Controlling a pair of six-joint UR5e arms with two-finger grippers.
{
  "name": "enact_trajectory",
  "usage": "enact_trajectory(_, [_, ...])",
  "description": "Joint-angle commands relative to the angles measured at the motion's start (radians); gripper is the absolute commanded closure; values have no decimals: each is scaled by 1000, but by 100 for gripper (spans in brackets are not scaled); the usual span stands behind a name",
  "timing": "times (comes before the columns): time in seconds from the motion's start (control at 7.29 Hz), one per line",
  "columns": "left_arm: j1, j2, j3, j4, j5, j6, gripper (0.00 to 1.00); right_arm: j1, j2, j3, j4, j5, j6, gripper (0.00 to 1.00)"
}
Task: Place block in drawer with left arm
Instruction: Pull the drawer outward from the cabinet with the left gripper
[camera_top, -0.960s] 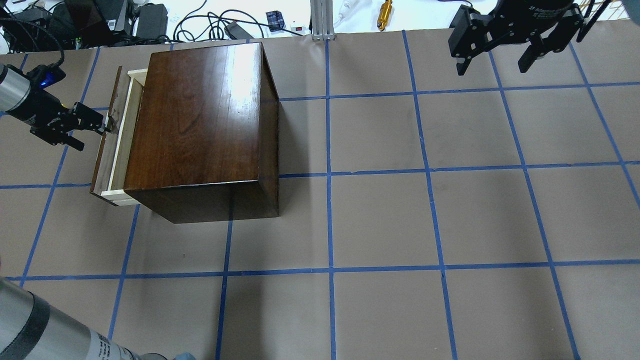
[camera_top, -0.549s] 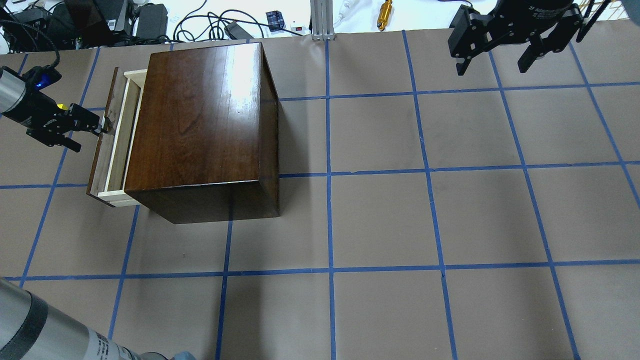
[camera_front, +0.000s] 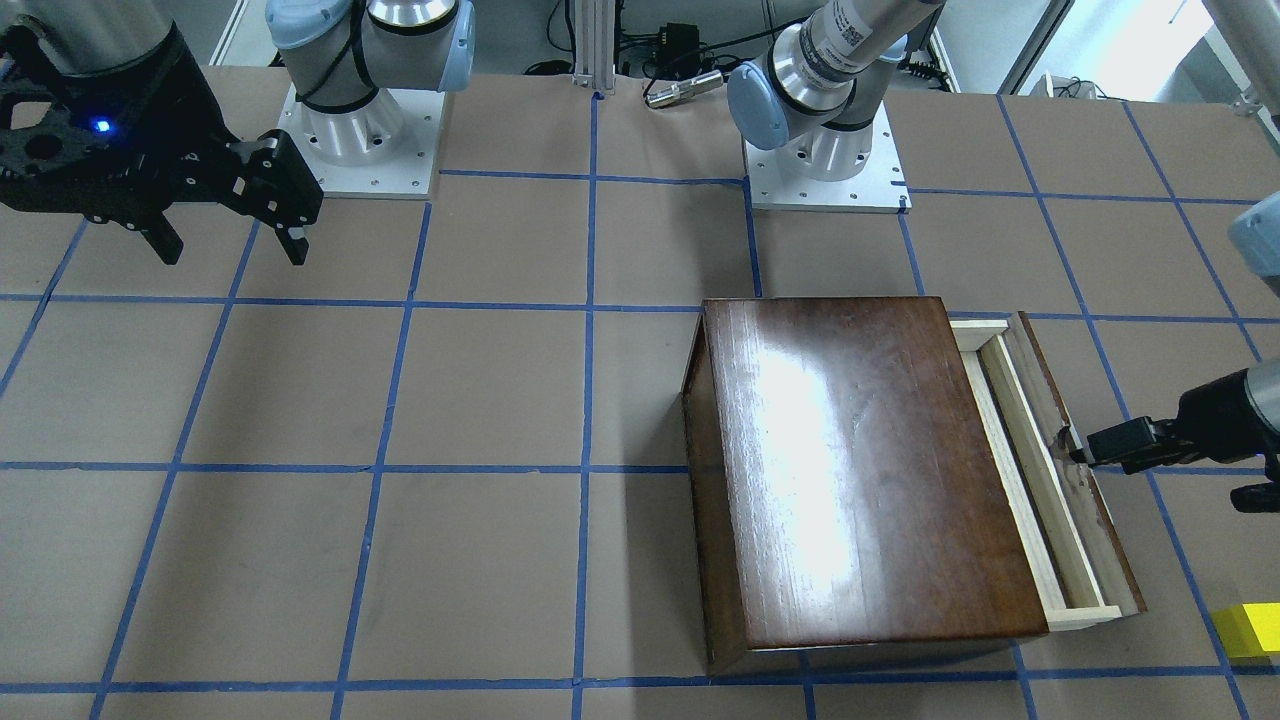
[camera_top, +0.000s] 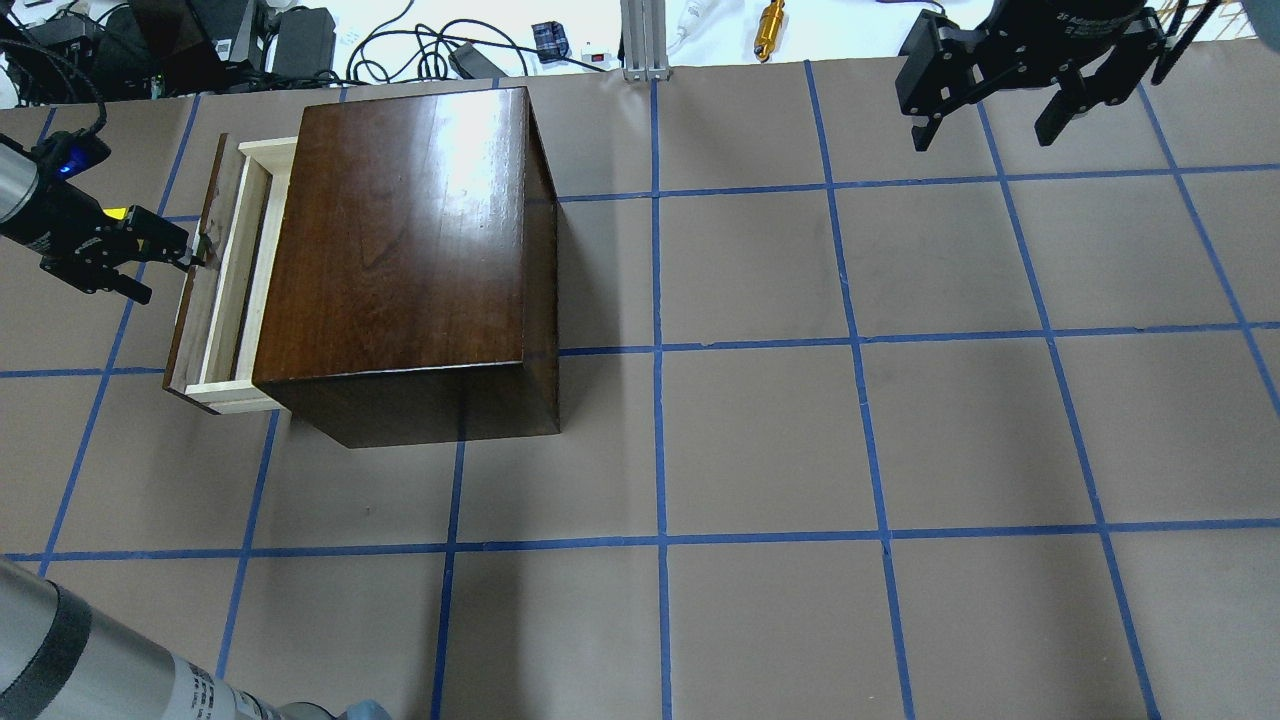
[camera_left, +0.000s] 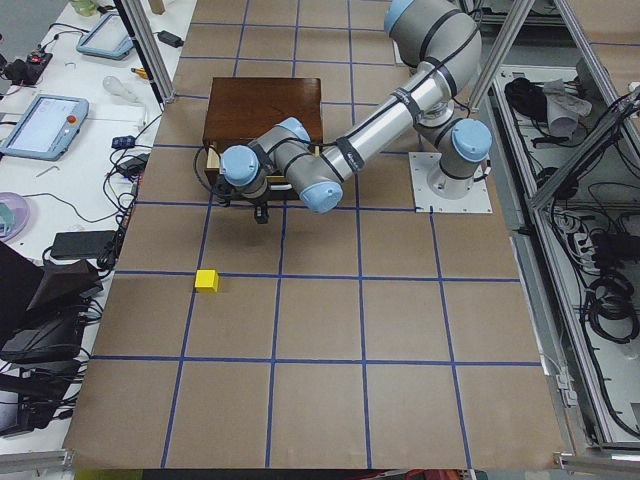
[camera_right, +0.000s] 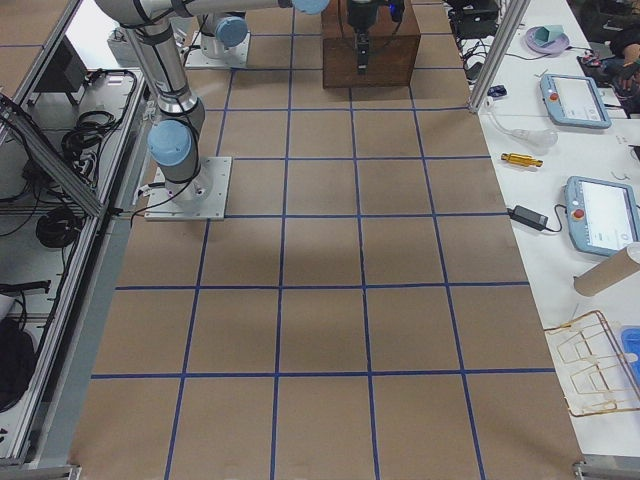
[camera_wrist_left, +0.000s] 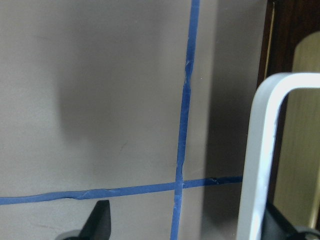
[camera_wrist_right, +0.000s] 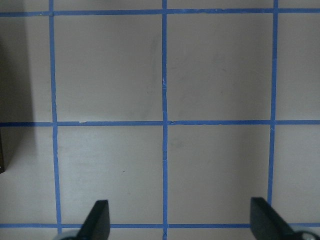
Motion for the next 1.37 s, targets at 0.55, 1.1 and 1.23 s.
enact_trajectory(0.55, [14,0,3,1,-1,11,0,0,0,0,0,0,0,0])
enact_trajectory(1.1, [17,2,0,-4,-4,14,0,0,-1,0,0,-1,0,0])
enact_trajectory(1.23, [26,2,-2,-4,-7,20,0,-1,-1,0,0,0,0,0])
